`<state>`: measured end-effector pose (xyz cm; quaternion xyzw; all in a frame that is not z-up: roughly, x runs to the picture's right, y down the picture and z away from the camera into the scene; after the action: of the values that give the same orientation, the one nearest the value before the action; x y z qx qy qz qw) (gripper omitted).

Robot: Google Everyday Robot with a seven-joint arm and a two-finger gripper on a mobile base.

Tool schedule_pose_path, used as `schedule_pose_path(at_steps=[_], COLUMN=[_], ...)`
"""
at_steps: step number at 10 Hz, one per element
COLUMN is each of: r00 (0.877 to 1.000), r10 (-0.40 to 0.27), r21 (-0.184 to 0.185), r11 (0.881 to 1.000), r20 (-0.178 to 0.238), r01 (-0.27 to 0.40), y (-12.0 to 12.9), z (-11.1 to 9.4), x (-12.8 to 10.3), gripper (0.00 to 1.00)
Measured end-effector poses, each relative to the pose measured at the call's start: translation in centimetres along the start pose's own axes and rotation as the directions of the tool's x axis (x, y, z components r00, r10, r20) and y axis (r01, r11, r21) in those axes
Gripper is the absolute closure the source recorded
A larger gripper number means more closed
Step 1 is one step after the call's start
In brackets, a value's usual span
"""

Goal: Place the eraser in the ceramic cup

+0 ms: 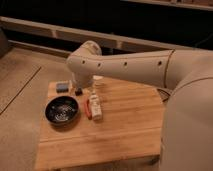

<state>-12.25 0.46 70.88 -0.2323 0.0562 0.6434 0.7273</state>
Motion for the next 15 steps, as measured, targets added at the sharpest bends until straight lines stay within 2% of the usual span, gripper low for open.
schedule_pose_path(at_steps=[3, 6, 7, 9, 12, 15], r00=[1.0, 0.999, 0.999, 1.0, 1.0, 1.0], r10=[0.004, 0.033, 0.012, -0.016, -0.029, -0.025], r21=[0.0, 0.001, -0.001, -0.007, 0.002, 0.011], r11=[1.0, 0.999, 1.0, 1.0, 1.0, 1.0], r20=[0.003, 0.03, 0.033, 0.012, -0.007, -0.011], r01=[-0.004, -0.033, -0.012, 0.016, 0.029, 0.025], y=[0.1, -1.2, -1.4, -1.8, -5.0, -5.9], z=[0.1, 0.6, 1.3, 2.7, 5.6, 6.3], x=[-0.1, -2.0, -3.0, -4.0, -7.0, -7.8], gripper=[0.35, 0.35, 0.35, 0.35, 0.35, 0.35])
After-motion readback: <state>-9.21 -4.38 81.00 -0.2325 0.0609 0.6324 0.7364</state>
